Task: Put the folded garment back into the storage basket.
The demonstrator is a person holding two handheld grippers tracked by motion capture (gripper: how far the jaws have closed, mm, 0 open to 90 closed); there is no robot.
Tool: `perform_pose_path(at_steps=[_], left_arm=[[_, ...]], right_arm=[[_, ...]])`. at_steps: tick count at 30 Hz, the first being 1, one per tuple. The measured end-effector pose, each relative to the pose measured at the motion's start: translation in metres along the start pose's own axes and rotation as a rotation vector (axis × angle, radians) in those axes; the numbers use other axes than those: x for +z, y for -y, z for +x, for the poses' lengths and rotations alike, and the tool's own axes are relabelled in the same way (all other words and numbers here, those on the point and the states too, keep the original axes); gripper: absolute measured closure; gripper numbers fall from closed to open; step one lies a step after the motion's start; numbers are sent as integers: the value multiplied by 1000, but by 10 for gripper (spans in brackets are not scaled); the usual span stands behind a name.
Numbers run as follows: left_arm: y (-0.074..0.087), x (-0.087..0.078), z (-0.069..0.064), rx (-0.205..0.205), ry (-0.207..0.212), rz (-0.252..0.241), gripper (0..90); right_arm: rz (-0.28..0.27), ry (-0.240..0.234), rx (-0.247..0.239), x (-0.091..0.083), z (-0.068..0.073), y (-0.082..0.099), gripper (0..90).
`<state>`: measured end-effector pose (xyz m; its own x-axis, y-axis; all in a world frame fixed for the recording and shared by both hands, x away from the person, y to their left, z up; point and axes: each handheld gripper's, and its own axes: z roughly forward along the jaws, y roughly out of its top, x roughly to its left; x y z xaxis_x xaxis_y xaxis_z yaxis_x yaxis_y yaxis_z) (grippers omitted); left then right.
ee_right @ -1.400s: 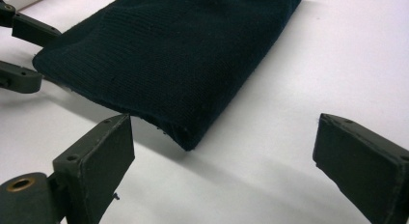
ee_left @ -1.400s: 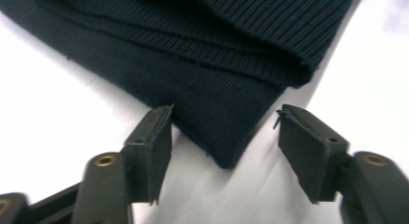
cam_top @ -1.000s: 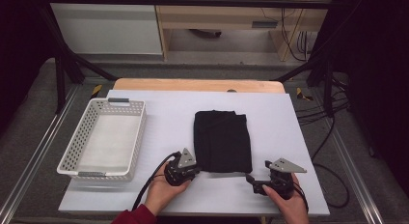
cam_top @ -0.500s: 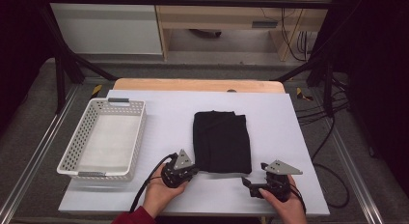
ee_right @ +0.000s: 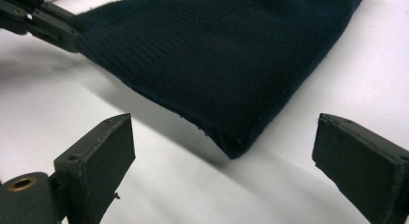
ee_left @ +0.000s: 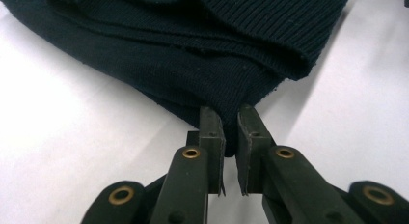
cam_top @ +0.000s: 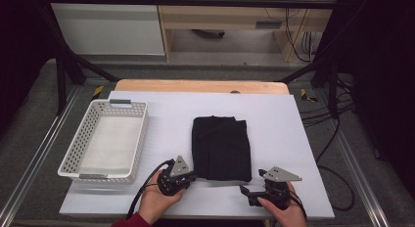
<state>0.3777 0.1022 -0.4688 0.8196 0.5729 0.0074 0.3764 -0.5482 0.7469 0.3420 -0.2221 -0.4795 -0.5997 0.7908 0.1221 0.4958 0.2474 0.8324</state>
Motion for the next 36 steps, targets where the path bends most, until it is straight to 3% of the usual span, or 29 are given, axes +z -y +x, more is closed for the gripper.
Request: perform_pose_path(at_steps=[7, 13, 36], left_arm=[[3, -3, -5, 10, -2, 7, 830], [8, -9, -6, -4, 10, 5, 829], [22, -25, -16, 5, 22, 24, 828]], right_arm=[[43, 8, -41, 4, 9, 2, 80], [69, -8, -36, 6, 12, 2, 99], [94, -44, -84, 9, 33, 4, 99]])
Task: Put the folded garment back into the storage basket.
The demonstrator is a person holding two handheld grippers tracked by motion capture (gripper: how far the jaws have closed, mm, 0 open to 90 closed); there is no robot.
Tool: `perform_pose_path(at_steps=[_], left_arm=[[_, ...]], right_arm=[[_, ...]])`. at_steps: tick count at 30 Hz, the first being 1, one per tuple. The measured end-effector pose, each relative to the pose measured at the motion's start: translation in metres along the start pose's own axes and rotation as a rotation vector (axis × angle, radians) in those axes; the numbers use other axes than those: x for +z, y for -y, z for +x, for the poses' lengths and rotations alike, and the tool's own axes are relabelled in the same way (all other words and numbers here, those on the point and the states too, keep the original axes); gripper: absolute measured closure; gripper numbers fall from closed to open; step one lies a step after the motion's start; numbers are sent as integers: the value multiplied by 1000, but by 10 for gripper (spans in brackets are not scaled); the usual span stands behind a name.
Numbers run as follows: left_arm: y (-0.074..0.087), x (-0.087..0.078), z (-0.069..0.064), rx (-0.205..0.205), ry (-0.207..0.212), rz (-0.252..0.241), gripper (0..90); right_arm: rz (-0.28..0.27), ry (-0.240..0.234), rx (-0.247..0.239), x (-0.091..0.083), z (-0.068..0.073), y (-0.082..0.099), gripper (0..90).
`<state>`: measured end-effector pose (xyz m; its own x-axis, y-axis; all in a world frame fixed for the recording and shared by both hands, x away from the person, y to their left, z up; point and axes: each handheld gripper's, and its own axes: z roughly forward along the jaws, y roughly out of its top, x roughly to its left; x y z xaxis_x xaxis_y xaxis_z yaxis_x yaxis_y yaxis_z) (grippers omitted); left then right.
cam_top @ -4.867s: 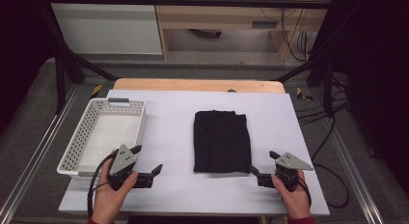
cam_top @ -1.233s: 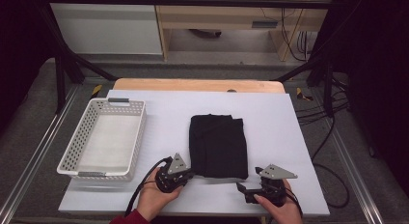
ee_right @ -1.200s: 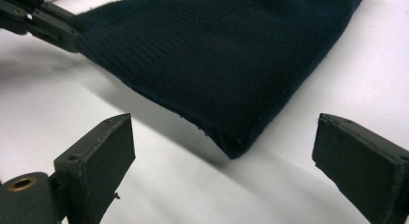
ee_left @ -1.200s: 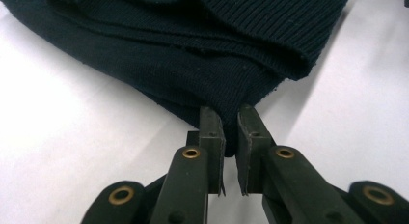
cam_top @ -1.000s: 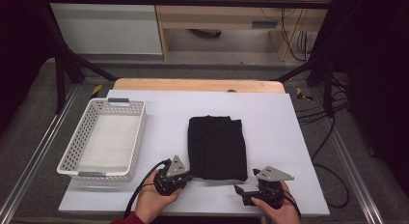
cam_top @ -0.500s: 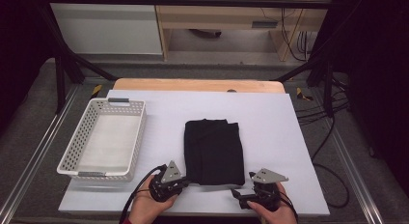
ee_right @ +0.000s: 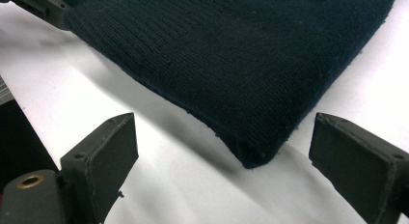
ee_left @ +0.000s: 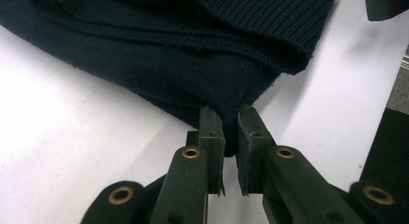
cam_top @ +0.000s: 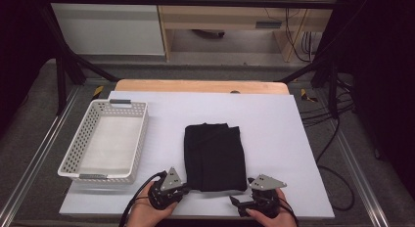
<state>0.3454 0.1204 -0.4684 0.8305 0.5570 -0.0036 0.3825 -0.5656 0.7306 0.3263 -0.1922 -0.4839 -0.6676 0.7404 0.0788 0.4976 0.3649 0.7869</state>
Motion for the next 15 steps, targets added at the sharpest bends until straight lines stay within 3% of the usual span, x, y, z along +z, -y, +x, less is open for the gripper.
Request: perform_pose_path(at_steps=[15], left_arm=[[8, -4, -1, -16, -11, 4, 826]], right_arm=[[8, -18, -35, 7, 7, -4, 99]])
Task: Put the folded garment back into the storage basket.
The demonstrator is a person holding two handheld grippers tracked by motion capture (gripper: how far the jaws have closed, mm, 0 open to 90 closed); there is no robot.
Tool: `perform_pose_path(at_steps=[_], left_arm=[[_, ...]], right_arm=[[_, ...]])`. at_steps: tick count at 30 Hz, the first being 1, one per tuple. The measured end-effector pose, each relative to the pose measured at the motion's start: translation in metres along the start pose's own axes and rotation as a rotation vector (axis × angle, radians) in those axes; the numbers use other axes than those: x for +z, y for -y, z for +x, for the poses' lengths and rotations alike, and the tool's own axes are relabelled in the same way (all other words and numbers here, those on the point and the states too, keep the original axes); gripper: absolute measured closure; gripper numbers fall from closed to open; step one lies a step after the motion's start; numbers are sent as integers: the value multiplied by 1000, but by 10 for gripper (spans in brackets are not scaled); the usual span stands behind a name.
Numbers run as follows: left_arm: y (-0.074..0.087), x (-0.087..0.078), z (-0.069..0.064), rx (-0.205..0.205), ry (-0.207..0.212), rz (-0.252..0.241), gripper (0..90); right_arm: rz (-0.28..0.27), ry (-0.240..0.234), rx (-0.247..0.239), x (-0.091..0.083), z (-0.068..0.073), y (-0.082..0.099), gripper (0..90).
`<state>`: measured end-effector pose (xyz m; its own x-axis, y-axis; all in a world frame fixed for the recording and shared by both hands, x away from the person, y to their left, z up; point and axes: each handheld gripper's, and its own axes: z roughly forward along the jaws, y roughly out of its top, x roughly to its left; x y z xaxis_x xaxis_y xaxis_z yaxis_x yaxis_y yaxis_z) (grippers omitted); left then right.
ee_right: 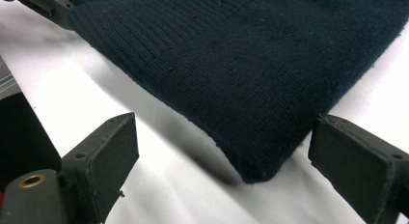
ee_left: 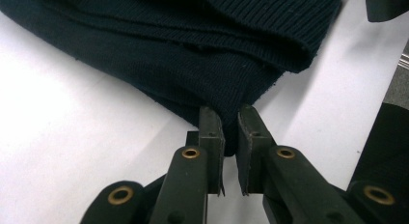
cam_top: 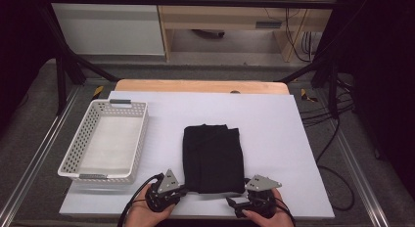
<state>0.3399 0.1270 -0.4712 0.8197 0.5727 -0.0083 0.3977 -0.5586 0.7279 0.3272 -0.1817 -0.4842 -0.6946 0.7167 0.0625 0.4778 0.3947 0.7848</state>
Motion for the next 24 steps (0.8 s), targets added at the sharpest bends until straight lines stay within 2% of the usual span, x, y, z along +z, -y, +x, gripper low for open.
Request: perform_pose_path(at_steps=[6, 15, 19, 24], left_arm=[[4, 1, 0, -14, -4, 1, 825], [7, 0, 1, -23, -12, 0, 825], [7, -1, 1, -24, -9, 1, 826], [7, -2, 1, -26, -8, 0, 826]], right_arm=[[5, -14, -4, 3, -1, -2, 88], [18, -2, -18, 6, -1, -3, 90], [26, 26, -24, 8, -2, -3, 129], [37, 32, -26, 10, -3, -2, 163]])
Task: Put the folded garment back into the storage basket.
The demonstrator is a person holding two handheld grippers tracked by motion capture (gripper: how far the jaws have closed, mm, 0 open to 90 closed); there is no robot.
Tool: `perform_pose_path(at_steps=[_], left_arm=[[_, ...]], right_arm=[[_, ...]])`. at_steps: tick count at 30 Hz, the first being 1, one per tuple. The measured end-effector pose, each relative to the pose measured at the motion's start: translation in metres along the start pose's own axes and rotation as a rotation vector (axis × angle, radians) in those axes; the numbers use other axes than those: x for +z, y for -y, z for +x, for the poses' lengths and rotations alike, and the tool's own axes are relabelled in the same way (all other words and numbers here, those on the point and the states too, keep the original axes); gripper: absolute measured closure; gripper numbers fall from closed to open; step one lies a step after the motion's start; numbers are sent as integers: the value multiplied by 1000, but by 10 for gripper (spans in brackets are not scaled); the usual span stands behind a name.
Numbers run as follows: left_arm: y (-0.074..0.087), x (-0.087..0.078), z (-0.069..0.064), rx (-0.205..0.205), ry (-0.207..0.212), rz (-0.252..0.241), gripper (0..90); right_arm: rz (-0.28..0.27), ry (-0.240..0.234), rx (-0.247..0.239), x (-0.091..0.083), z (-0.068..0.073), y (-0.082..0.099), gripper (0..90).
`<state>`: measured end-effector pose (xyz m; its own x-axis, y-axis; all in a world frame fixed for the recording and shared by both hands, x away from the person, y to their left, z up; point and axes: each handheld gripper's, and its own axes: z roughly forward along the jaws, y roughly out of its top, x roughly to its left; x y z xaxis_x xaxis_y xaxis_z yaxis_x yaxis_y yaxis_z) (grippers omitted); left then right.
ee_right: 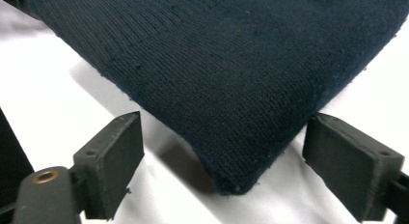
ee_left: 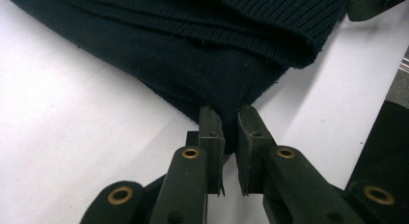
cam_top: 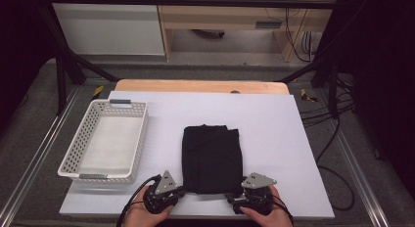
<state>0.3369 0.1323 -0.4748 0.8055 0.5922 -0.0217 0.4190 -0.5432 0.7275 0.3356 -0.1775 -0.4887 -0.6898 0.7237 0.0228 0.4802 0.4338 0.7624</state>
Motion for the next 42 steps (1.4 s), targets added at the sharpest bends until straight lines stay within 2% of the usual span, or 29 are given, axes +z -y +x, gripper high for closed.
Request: perform_pose_path(at_steps=[2, 4, 5, 9, 10, 12, 16, 18, 20, 22, 25, 29, 30, 34, 37, 39, 42], left_arm=[[0, 0, 0, 2, -4, 2, 826], [1, -1, 0, 2, -6, 4, 826], [0, -1, 0, 1, -6, 5, 827], [0, -6, -2, 3, -3, 2, 828], [1, -6, -2, 3, -4, 4, 828], [2, -6, -2, -1, -4, 6, 827], [2, -6, -2, 0, -11, 1, 816], [3, -6, -2, 8, -21, 4, 765], [3, -8, -2, 0, -33, -13, 736], [2, -12, -1, -9, -63, -34, 648], [-3, -16, 2, -26, -71, -52, 544], [-15, -12, 1, -21, -112, -38, 339], [-20, -10, 0, -18, -113, -27, 339], [-42, 0, 1, -6, -113, 7, 187], [-60, 3, 6, 0, -96, -18, 120], [-73, 4, 12, 13, -81, -28, 108], [-90, 7, 21, 22, -96, -34, 97]], right_arm=[[-1, 7, -7, -1, 0, 0, 241], [2, 12, -17, -1, 0, 0, 260], [0, 12, -24, -2, 2, -1, 309], [0, 16, -35, -2, 3, -1, 380], [-3, 3, -36, -2, 3, -1, 420], [-3, -1, -38, -2, 3, -2, 435], [-2, -9, -46, -3, 3, -2, 528], [-7, -11, -42, -5, 2, -2, 589], [-9, -13, -41, -6, 1, -2, 604], [-12, -16, -46, -5, 0, -2, 622], [-13, -12, -53, -6, 0, -2, 639], [-20, -16, -37, -6, 0, -1, 653], [-20, -16, -37, -6, 0, -1, 653], [-23, -21, -25, -6, -1, 0, 673], [-24, -29, -26, -6, -2, 0, 690], [-24, -30, -26, -6, -2, 0, 691], [-22, -31, -35, -6, -3, 0, 692]])
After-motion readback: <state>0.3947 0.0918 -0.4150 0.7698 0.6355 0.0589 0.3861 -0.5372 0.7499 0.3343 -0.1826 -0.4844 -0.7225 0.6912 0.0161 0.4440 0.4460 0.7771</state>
